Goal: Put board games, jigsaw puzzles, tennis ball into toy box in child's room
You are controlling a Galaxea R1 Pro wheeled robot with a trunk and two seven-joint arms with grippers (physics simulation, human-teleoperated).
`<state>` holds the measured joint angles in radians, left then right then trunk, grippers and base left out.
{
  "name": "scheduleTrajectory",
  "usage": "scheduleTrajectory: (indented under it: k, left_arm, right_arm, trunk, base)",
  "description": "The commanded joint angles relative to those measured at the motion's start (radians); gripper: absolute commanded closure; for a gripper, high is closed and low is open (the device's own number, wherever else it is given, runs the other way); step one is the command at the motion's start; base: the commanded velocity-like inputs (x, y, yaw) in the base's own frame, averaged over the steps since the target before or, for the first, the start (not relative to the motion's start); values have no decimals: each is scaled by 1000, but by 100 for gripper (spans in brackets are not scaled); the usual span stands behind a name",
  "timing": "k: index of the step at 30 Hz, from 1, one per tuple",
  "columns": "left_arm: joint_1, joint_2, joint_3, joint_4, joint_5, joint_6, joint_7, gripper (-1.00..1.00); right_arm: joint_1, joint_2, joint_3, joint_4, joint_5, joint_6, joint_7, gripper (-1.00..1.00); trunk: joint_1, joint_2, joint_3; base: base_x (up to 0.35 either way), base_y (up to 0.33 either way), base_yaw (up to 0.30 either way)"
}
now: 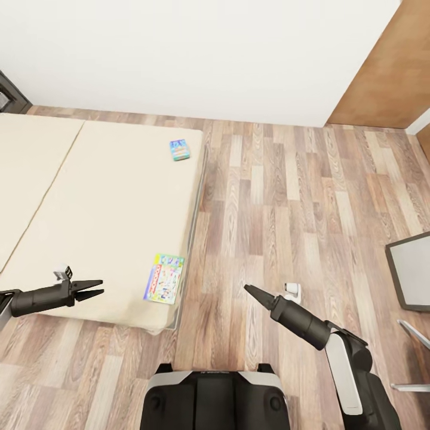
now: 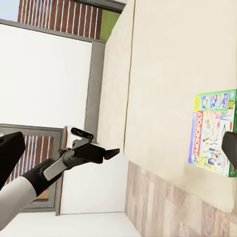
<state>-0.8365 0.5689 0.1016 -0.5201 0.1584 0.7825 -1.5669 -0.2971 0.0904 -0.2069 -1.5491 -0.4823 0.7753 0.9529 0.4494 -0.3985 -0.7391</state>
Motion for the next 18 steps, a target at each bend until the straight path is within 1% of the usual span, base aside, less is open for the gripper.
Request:
scheduleTrajectory:
  k: [1,12,18]
  left_arm:
    - [0,0,0,0,0,11,-4,-100]
    - [0,0,0,0,0,11,-4,-100]
    - [-1,0,0,0,0,11,-4,-100]
  right_arm:
    - [0,0,-2,0,-2,6,2,-100]
    - [0,0,-4,-2,-2,6,2,-100]
    - [0,4,-2,-2,-2,5,3,-100]
  trunk:
    - [1,-1,1]
    - [1,-1,19]
    - [1,-1,28]
  base:
    - [0,0,71]
    - [0,0,69]
    - [0,-29,19]
